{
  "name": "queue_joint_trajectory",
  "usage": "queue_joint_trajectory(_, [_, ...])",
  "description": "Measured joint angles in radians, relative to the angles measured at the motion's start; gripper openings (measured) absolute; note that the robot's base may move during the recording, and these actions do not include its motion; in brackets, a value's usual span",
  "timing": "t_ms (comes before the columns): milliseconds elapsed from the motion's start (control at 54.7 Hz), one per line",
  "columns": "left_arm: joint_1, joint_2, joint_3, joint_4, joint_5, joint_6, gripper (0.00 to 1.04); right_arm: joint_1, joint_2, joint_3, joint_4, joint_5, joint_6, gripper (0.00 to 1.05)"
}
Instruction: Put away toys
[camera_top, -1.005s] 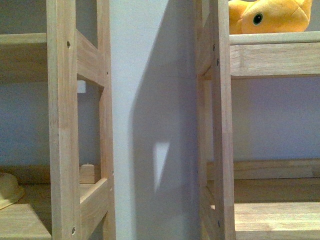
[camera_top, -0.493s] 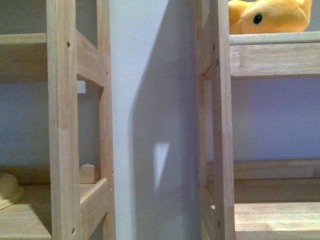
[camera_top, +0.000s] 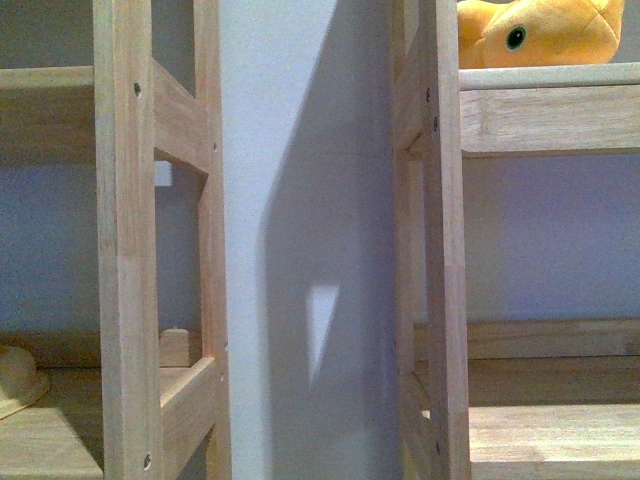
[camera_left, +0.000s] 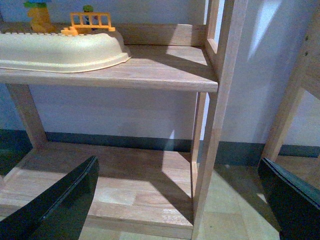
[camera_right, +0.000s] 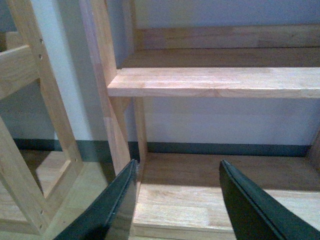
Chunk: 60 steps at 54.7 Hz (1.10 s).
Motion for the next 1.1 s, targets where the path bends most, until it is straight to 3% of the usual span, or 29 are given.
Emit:
queue_joint_trajectory(91, [0.0,0.0,0.0,0.0,-0.001,0.0,0.98,-0.103,-0.035,-0.023,-0.014,-0.136,-0.011,0.2])
queue_joint_trajectory(201, [0.0,0.0,0.0,0.0,0.0,0.0,0.98,-0.162,-0.042,-0.023,-0.014,-0.157,-0.017,0.03])
queue_joint_trajectory(694, [0.0,0.0,0.0,0.0,0.0,0.0,0.98,-0.166,-0.042,-0.023,-0.014,-0.159,-0.017,0.04])
queue_joint_trajectory(822, [0.0,0.0,0.0,0.0,0.0,0.0,0.98,-0.166,-0.042,-0.023,-0.014,-0.159,-0.018,0.25])
queue_joint_trajectory(969, [0.0,0.0,0.0,0.0,0.0,0.0,0.98,-0.166,-0.042,-0.023,-0.014,-0.159,-0.018,0.6])
queue_joint_trajectory(1097, [0.0,0.0,0.0,0.0,0.0,0.0,0.98,-0.166,-0.042,-0.023,-0.014,-0.159,-0.018,0.78])
